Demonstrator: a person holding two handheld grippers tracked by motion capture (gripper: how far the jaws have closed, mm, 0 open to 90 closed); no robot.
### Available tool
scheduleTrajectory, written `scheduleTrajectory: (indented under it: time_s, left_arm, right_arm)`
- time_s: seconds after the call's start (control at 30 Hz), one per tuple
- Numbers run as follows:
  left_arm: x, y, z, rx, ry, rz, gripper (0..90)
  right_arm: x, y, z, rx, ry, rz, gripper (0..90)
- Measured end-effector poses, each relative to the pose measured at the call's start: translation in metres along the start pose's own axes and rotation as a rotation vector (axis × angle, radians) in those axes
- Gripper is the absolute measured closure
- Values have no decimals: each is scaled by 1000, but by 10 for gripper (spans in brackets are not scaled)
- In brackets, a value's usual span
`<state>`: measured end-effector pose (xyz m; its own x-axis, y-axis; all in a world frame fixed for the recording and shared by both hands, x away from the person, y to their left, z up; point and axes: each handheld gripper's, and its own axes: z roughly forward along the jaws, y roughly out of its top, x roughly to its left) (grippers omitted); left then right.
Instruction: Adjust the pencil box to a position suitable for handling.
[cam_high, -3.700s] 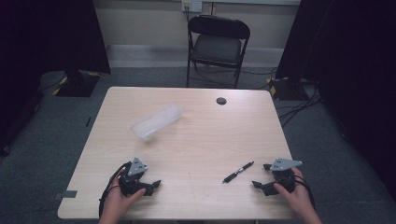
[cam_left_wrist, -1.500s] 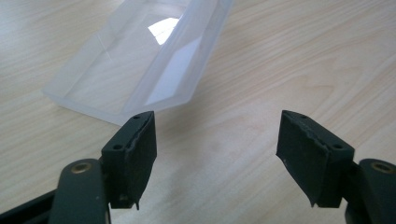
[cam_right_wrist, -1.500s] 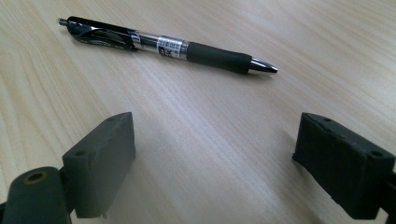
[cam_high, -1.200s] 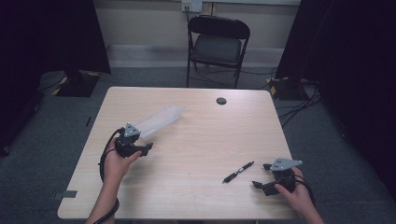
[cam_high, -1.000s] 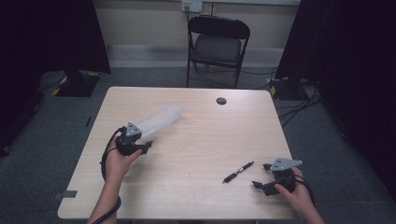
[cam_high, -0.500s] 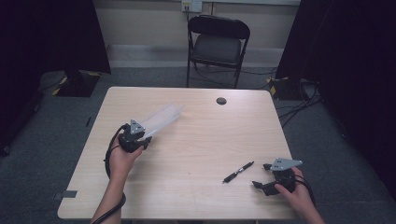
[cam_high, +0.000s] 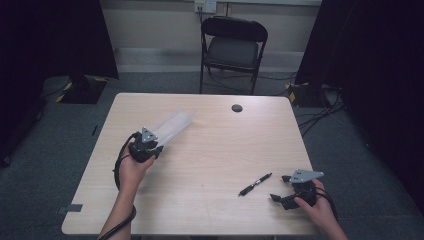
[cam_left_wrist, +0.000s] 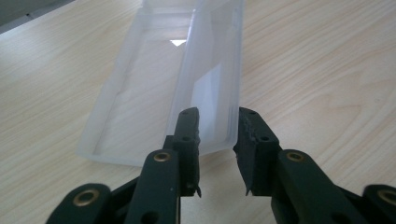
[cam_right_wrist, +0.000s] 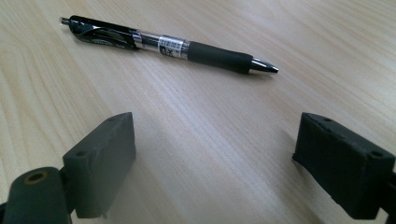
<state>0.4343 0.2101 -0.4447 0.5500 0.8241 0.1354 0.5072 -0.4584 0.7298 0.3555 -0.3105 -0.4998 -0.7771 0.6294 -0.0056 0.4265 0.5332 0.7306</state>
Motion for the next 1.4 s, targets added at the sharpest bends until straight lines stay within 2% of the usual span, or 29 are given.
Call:
scheduleTrajectory:
  time_s: [0.03, 0.13, 0.2, 0.3, 0.43, 0.6, 0.73, 0.77, 0.8, 0.83, 0.9, 0.93, 0.97, 1.0, 1.07, 1.1, 1.17, 1.23, 1.27, 1.33, 1.4]
  left_arm:
    - [-2, 0, 0, -5, -7, -7, 726]
    - [-7, 1, -1, -6, -26, 5, 738]
    - [-10, 1, -2, -2, -34, 25, 746]
    - [-18, 2, -3, -15, -52, 20, 759]
    - [-28, 5, -4, -8, -82, 49, 779]
    - [-40, 5, -7, -3, -96, 74, 782]
    - [-47, 3, -11, -10, -112, 78, 782]
    - [-48, 2, -12, -4, -118, 92, 784]
    - [-52, 1, -13, -14, -118, 80, 785]
    - [-53, 1, -15, -5, -123, 99, 785]
    - [-58, 0, -17, 0, -131, 106, 786]
    - [-61, -1, -18, -11, -133, 98, 786]
    - [-61, -1, -19, 5, -132, 109, 785]
    - [-62, -1, -19, -2, -141, 96, 781]
    - [-64, -2, -20, 4, -138, 72, 715]
    - [-64, -4, -19, -11, -144, 68, 698]
    - [-64, -4, -21, -1, -174, 43, 641]
    - [-62, -5, -23, 3, -180, 59, 610]
    - [-63, -7, -24, 4, -183, 22, 576]
    - [-61, -10, -26, -5, -192, 1, 496]
    - [-61, -14, -28, 1, -193, -4, 441]
  right_arm:
    - [0, 0, 0, 0, 0, -1, 115]
    - [0, 0, 0, 0, 0, -2, 115]
    - [0, 0, 0, 0, 1, -2, 115]
    - [0, 0, 0, 0, 1, 0, 115]
    - [0, 0, 0, 0, 1, -2, 115]
    - [0, 0, 0, 1, 1, 0, 115]
    - [0, 0, 0, 1, 0, 0, 115]
    - [0, 0, 0, 1, 1, 0, 115]
    - [0, 0, 0, 0, 0, -1, 115]
    - [0, 0, 0, 1, 1, 0, 115]
    - [0, 0, 0, 0, 0, -2, 115]
    - [0, 0, 0, 0, 0, -1, 115]
    - [0, 0, 0, 0, 0, -2, 115]
    - [0, 0, 0, 1, 0, 0, 114]
    - [0, 0, 0, 1, 1, 0, 115]
    - [0, 0, 0, 1, 0, 0, 115]
    - [0, 0, 0, 0, 0, -2, 115]
    - [0, 0, 0, 0, 0, -2, 115]
    - [0, 0, 0, 0, 0, -1, 115]
    - [0, 0, 0, 0, 0, 0, 115]
    - [0, 0, 0, 0, 0, -2, 115]
